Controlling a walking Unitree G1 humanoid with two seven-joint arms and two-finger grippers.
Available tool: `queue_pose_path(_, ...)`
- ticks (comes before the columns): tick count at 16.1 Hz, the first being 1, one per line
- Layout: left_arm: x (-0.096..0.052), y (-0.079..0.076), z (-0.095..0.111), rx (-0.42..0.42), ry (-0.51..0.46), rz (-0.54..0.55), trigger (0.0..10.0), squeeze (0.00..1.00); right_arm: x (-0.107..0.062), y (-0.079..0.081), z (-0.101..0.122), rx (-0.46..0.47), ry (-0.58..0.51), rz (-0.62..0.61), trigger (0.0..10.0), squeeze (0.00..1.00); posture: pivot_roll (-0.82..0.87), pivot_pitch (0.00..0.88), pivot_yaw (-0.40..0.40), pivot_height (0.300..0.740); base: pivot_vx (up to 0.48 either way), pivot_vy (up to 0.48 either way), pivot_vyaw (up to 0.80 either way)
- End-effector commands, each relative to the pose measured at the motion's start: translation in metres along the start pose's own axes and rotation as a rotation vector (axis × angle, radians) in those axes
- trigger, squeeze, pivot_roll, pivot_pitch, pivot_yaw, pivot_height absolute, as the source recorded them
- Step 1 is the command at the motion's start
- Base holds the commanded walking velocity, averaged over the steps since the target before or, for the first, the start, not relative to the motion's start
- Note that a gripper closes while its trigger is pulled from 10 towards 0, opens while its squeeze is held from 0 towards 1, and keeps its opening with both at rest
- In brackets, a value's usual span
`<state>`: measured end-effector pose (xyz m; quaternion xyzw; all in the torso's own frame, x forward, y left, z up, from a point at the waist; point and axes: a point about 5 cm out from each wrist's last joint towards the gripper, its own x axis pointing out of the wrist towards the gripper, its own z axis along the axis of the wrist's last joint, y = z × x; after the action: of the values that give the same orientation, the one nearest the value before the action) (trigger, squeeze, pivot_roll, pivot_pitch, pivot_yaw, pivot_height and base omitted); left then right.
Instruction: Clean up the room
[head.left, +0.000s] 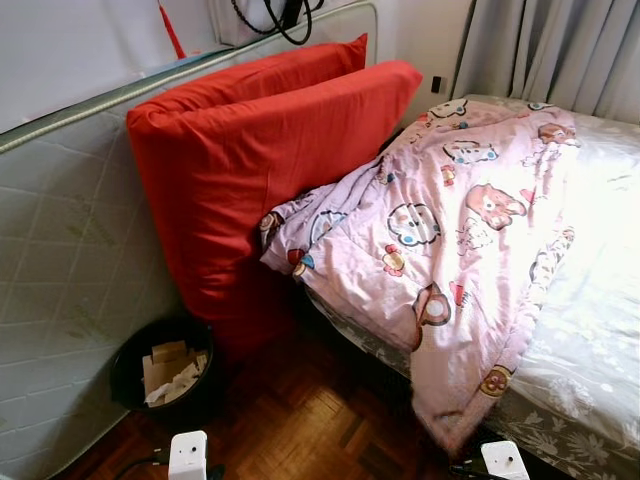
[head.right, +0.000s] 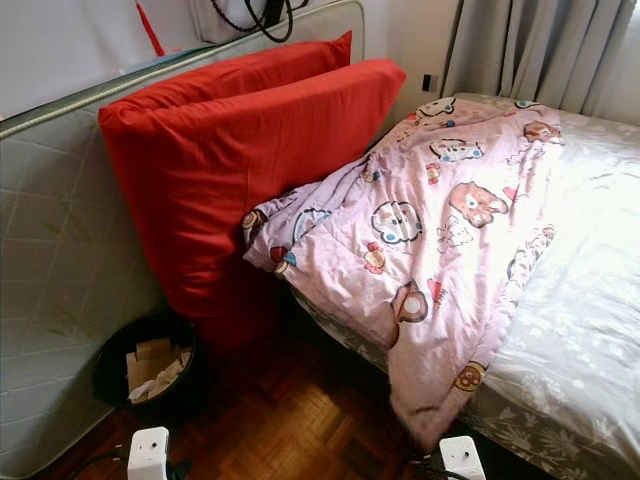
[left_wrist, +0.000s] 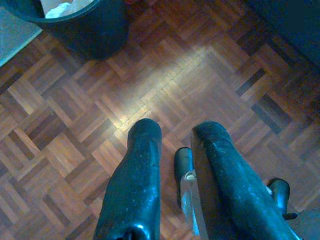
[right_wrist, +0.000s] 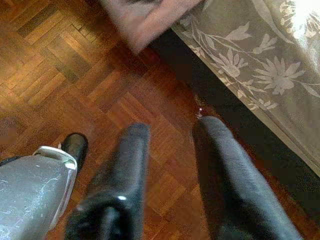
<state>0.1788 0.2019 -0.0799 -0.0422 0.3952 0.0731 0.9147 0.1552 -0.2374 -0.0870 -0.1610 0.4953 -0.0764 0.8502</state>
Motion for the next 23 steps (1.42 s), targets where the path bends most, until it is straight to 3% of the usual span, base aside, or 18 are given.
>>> queue_pose_path(1,0.000,0.002,-0.001,0.021,0.010,0.002,10.0,0.00,-0.001,0.003,-0.003,0.002,0.016,0.009,10.0,0.75,-0.04,0.000,0.066,0.740,0.000,0.000,0.00)
queue_pose_path(2,0.000,0.002,-0.001,0.022,0.010,0.002,10.0,0.00,-0.001,0.004,-0.004,0.010,0.019,0.016,10.0,0.65,-0.04,0.000,0.067,0.740,0.000,0.000,0.00)
queue_pose_path(3,0.000,0.002,-0.001,0.022,0.010,0.002,10.0,0.00,-0.001,0.004,-0.005,0.013,0.020,0.019,10.0,0.65,-0.04,0.000,0.067,0.740,0.000,0.000,0.00)
queue_pose_path(4,0.000,0.002,-0.001,0.022,0.010,0.002,10.0,0.00,-0.001,0.004,-0.005,0.020,0.019,0.024,10.0,0.40,-0.04,0.000,0.067,0.740,0.000,0.000,0.00)
queue_pose_path(5,0.000,0.002,-0.001,0.022,0.010,0.002,10.0,0.00,-0.001,0.005,-0.004,0.028,0.016,0.030,10.0,0.00,-0.04,0.000,0.067,0.740,0.000,0.000,0.00)
queue_pose_path(10,0.000,0.002,-0.001,0.024,0.010,0.002,10.0,0.00,-0.001,0.011,-0.001,0.123,-0.005,0.085,10.0,0.00,-0.04,0.000,0.069,0.740,0.000,0.000,0.00)
queue_pose_path(12,0.000,0.002,-0.001,0.024,0.016,-0.003,10.0,0.00,-0.002,0.017,0.002,0.240,-0.016,0.128,10.0,0.00,-0.04,0.000,0.070,0.740,0.000,0.000,0.00)
queue_pose_path(13,0.000,0.002,-0.001,0.024,0.016,-0.003,10.0,0.00,-0.002,0.017,0.002,0.240,-0.016,0.128,10.0,0.00,-0.04,0.000,0.070,0.740,0.000,0.000,0.00)
queue_pose_path(15,0.000,0.002,-0.001,0.023,0.020,-0.006,10.0,0.00,-0.002,0.018,0.003,0.343,-0.016,0.138,10.0,0.00,-0.04,0.000,0.069,0.740,0.000,0.000,0.00)
queue_pose_path(23,0.000,0.001,-0.001,0.016,0.022,-0.006,10.0,0.00,-0.002,0.019,0.003,0.349,-0.022,0.155,10.0,0.00,-0.04,0.000,0.066,0.740,0.000,0.000,0.00)
